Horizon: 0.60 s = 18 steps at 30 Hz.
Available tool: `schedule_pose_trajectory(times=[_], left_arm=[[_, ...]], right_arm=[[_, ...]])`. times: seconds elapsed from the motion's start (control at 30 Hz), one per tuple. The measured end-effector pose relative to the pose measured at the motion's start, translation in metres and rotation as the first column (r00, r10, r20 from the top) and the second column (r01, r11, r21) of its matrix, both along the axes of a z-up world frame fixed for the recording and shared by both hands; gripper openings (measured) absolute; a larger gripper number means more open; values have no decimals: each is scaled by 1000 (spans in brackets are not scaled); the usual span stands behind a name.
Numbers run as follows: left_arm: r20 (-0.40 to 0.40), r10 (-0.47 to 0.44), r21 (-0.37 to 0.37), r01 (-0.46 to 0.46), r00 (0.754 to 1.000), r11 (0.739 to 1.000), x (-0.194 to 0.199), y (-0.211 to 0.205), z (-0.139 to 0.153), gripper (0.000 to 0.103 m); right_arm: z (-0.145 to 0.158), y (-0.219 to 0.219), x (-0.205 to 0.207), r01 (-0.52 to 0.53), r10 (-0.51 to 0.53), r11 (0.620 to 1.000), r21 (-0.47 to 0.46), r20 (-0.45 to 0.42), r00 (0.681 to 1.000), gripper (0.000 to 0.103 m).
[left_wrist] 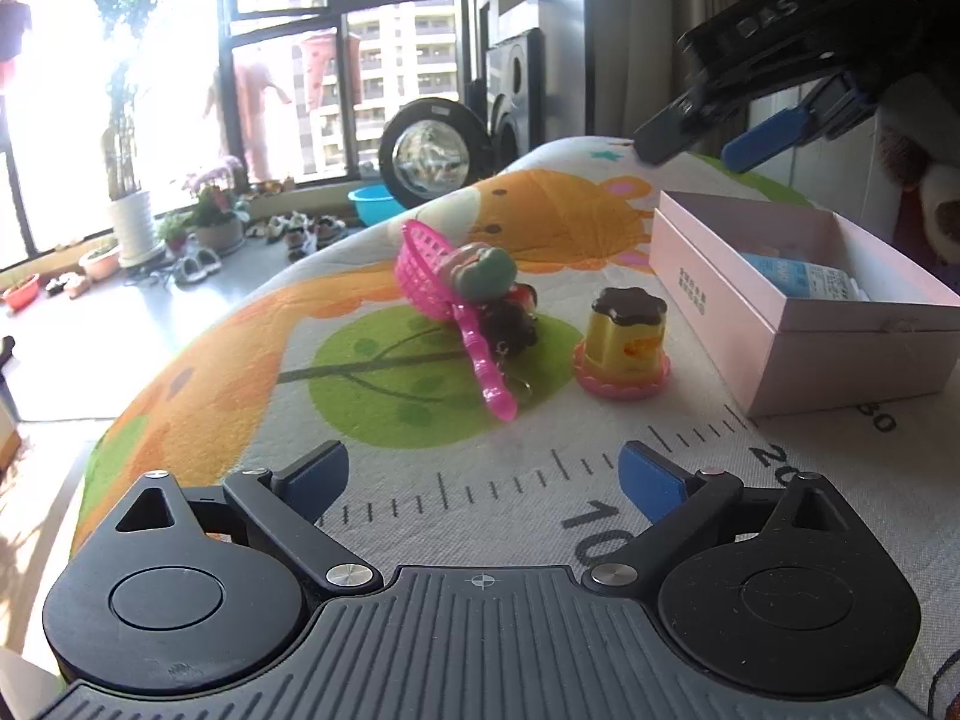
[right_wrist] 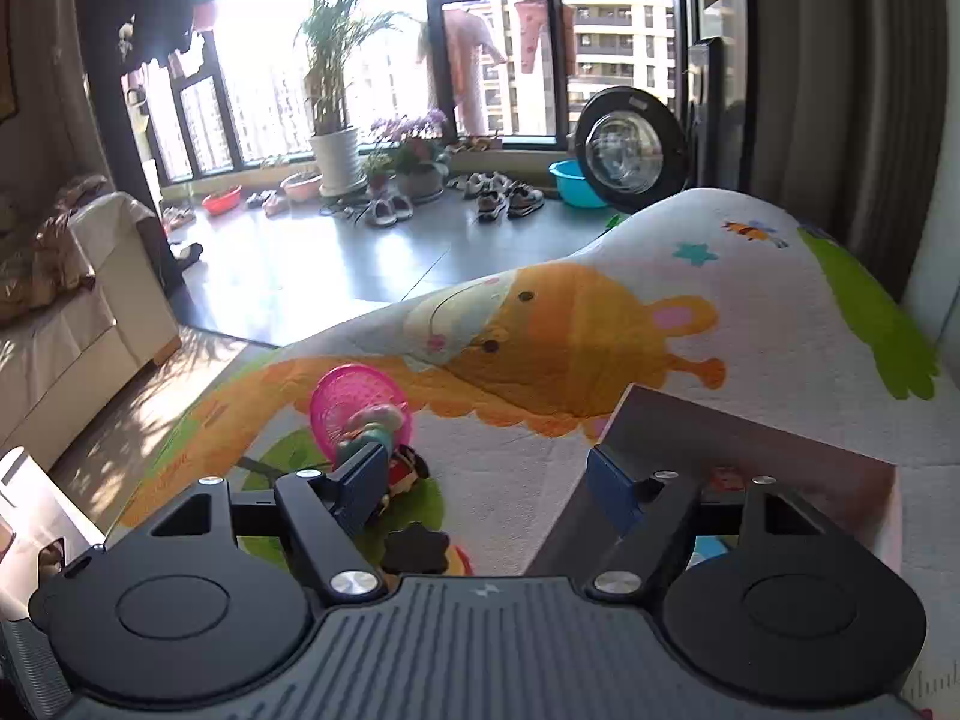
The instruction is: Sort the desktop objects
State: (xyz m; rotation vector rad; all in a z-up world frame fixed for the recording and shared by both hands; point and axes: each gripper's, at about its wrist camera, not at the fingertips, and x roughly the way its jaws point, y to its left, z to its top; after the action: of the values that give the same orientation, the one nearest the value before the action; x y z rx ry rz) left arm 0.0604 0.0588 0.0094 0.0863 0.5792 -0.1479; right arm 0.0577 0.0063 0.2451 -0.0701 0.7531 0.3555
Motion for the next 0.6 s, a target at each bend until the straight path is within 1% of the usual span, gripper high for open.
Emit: schedule_pose_trajectory(times=[0.07,0.1,0.13,0.17,0.2,0.23,0.27,0.3,0.33,0.37,0.43,0.5,0.53,0.6], left_arm=[[-7,-6,-22,6,1000,1000,-7,10,1,100],[-10,-11,-37,10,1000,999,-11,15,1,100],[-14,-15,-50,14,1000,999,-12,18,1,101],[-19,-18,-63,17,1000,998,-12,20,1,101],[-21,-16,-70,14,1000,997,-12,21,1,101],[-21,-14,-72,13,1000,997,-12,21,0,101],[-19,-21,-68,20,1000,997,-11,17,-1,101],[-16,-26,-65,25,1000,998,-11,16,-1,101],[-10,-26,-59,26,1000,998,-12,16,0,101],[-5,-23,-57,23,1000,998,-13,16,0,101],[3,-10,-59,11,1000,998,-14,17,-1,101],[8,3,-69,-2,1000,998,-16,19,-1,101],[12,5,-74,-4,1000,997,-17,20,0,101],[15,2,-76,-1,1000,997,-17,20,1,101]], right_arm=[[-19,27,7,-21,20,997,-74,-18,1000,73],[-27,40,11,-23,22,994,-111,-9,1000,71],[-31,46,16,-22,21,993,-113,-7,1000,67],[-32,52,23,-19,18,996,-81,-19,1000,66],[-31,54,36,-17,16,1000,-10,-44,999,66],[-30,58,44,-13,14,999,33,-55,998,67],[-30,59,56,-5,10,997,81,-64,998,70],[-31,65,68,12,-5,996,93,-67,998,74],[-33,71,75,25,-19,995,92,-67,998,80],[-37,79,85,28,-21,996,88,-79,997,81],[-45,89,96,29,-23,997,68,-97,995,81],[-56,90,100,16,-5,997,72,-143,990,72],[-58,88,97,8,4,997,78,-158,987,64],[-59,85,85,-20,29,998,59,-146,989,62]])
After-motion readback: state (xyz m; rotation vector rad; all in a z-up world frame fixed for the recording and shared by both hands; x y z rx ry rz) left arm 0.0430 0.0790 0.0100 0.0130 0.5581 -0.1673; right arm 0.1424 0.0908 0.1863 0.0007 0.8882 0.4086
